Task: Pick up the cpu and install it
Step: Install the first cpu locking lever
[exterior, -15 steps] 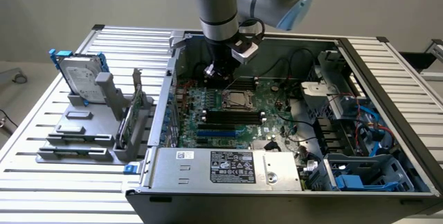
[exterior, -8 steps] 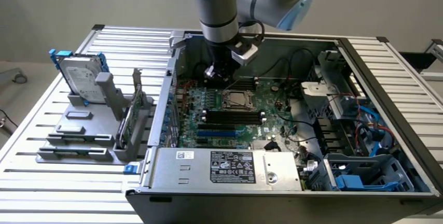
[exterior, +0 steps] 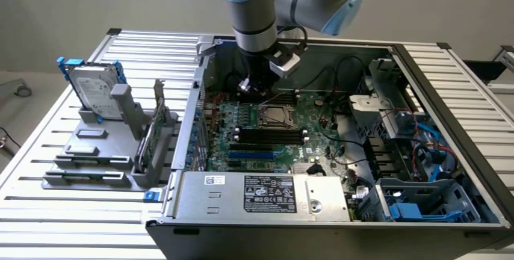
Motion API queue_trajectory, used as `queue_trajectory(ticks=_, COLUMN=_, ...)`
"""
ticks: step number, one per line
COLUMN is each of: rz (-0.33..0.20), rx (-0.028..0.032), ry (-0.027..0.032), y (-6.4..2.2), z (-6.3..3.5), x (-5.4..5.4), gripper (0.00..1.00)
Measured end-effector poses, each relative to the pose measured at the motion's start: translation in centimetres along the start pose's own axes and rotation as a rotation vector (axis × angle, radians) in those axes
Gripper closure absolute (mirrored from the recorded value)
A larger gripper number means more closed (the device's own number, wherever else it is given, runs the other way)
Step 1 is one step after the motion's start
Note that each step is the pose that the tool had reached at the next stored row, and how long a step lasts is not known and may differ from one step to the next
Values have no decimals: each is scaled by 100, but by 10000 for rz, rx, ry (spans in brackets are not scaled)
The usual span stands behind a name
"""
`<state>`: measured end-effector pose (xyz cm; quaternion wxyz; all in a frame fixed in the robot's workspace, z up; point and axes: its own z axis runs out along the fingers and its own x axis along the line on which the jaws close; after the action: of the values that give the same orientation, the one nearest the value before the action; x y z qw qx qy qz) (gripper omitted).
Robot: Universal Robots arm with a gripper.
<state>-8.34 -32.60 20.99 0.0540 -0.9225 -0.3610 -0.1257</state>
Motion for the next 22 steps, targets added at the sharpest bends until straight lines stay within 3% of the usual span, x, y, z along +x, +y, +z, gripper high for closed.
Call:
queue_trajectory(ticks=6, rz=-41, rx=-50, ry=65, y=17, z=37, x=8, gripper=89)
queue_trajectory(ticks=18, rz=-127, rx=-233, ry=280, y=43, z=126, x=12, gripper=89)
queue_trajectory(ticks=22, rz=-140, rx=-274, ry=324, y=54, z=142, x=20, gripper=89)
